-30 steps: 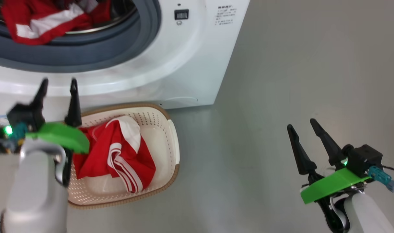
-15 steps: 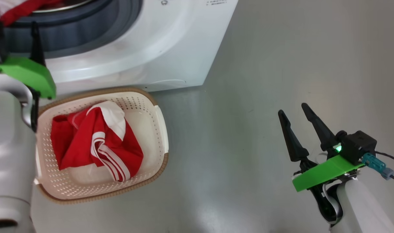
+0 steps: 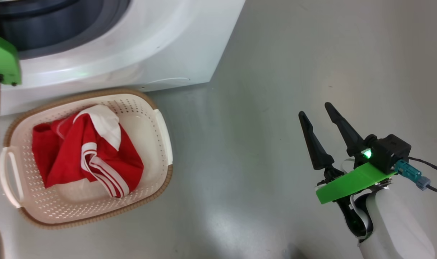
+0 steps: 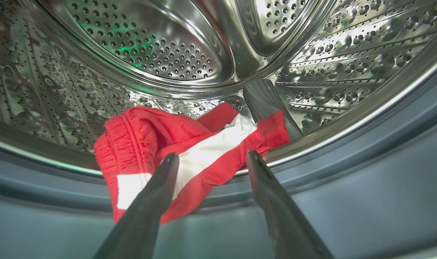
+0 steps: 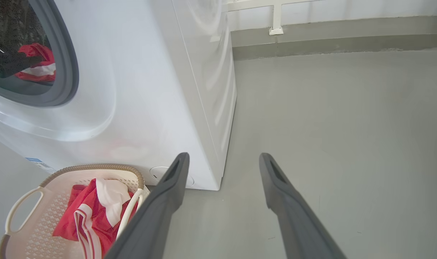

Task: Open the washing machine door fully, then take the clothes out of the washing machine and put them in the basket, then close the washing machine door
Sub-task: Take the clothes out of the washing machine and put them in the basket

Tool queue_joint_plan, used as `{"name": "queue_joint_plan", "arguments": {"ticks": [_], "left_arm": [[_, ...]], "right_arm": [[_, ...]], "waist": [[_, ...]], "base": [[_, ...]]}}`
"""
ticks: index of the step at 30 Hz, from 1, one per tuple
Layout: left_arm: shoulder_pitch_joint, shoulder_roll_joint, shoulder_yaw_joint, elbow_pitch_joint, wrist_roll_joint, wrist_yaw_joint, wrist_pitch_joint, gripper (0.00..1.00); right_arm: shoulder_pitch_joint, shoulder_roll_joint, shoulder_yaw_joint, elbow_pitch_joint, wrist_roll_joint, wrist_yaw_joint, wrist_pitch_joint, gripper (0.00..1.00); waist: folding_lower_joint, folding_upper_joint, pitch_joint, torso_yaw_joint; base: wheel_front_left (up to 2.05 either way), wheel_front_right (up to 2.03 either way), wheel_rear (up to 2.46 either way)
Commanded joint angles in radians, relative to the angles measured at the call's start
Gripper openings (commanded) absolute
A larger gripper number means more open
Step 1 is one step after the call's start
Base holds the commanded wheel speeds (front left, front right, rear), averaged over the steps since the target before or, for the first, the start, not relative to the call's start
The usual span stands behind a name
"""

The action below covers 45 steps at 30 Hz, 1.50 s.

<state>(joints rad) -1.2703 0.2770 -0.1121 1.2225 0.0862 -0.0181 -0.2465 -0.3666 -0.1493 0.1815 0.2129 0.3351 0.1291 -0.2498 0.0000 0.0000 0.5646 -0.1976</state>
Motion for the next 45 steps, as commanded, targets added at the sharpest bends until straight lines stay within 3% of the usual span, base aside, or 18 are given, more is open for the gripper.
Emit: {"name": "queue_joint_plan", "arguments": {"ticks": [1, 20, 37, 45], "left_arm": [[-0.027, 0.059, -0.001, -0.008, 0.012, 0.015, 0.0, 1.0], [-0.149, 0.137, -0.092, 0.049, 0.072, 0.087, 0.026, 1.0], [-0.132, 0.125, -0.115, 0.063, 0.044, 0.089, 0.036, 1.0], [-0.115, 0.119, -0.127, 0.065, 0.028, 0.067, 0.041, 1.0]], "right_arm": [[0.005, 0.004, 0.023, -0.022, -0.004, 0.002, -0.012, 1.0], [-0.034, 0.026, 0.056, -0.025, -0.005, 0.002, -0.012, 1.0], [-0.045, 0.03, 0.062, -0.022, 0.001, 0.002, -0.012, 1.0], [-0.042, 0.035, 0.066, -0.021, 0.001, 0.002, -0.012, 1.0]], "waist": [[0.0, 0.0, 0.015, -0.014], [0.0, 0.0, 0.078, -0.04], [0.0, 0.0, 0.08, -0.043], [0.0, 0.0, 0.073, -0.052]], "base": [[0.0, 0.0, 0.0], [0.0, 0.0, 0.0], [0.0, 0.0, 0.0], [0.0, 0.0, 0.0]]}}
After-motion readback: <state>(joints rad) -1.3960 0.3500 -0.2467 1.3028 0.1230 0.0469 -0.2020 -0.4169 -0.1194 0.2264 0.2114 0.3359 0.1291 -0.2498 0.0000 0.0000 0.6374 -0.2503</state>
